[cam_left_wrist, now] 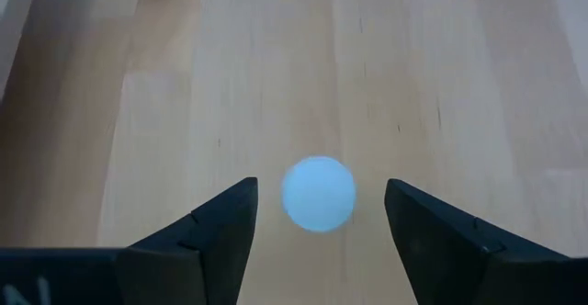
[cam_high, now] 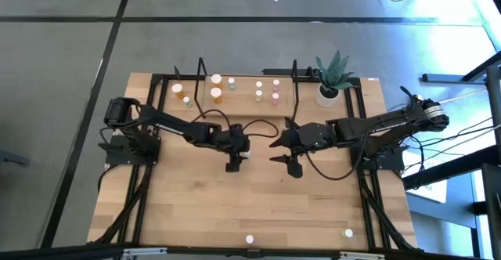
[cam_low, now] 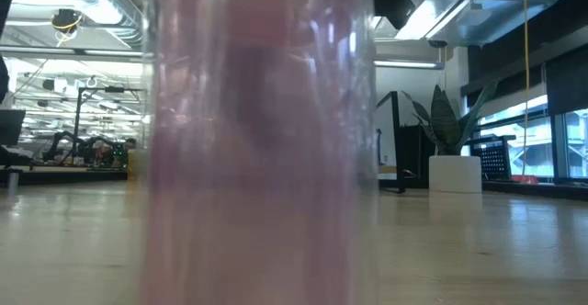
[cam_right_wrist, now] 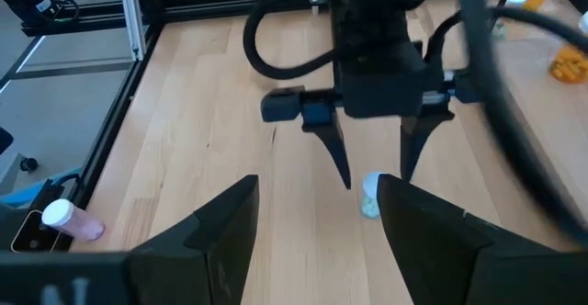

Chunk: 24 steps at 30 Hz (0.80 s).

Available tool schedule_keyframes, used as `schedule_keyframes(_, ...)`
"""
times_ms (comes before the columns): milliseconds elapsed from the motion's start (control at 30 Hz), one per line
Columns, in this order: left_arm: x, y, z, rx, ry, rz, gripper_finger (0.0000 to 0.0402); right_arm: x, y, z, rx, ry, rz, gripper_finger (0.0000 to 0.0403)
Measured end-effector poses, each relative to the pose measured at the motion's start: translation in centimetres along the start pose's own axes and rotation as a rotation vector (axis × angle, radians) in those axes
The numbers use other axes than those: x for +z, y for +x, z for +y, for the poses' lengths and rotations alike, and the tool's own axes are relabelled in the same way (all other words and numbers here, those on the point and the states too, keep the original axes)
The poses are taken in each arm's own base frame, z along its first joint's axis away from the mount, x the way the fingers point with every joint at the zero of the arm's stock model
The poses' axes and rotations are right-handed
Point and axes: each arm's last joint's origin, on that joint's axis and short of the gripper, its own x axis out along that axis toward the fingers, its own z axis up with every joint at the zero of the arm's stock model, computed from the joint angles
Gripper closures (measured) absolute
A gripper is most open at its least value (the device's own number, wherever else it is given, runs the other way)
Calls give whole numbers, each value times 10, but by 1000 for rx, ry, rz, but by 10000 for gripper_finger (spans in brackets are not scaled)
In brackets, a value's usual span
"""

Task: Pick and place medicine bottles onto shelf by color
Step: Put the right blue pill bottle on the shelf aligned with the other blue pill bottle

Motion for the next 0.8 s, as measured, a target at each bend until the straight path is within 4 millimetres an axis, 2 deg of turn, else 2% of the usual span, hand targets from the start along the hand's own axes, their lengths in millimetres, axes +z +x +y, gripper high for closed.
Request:
schedule_keyframes(367,-5,12,0,2,-5,27,171,0,0,0,0,0,-1,179)
schedule_keyframes(800,-1,12,-1,-17,-10,-21,218,0,0,0,0,0,-1,179)
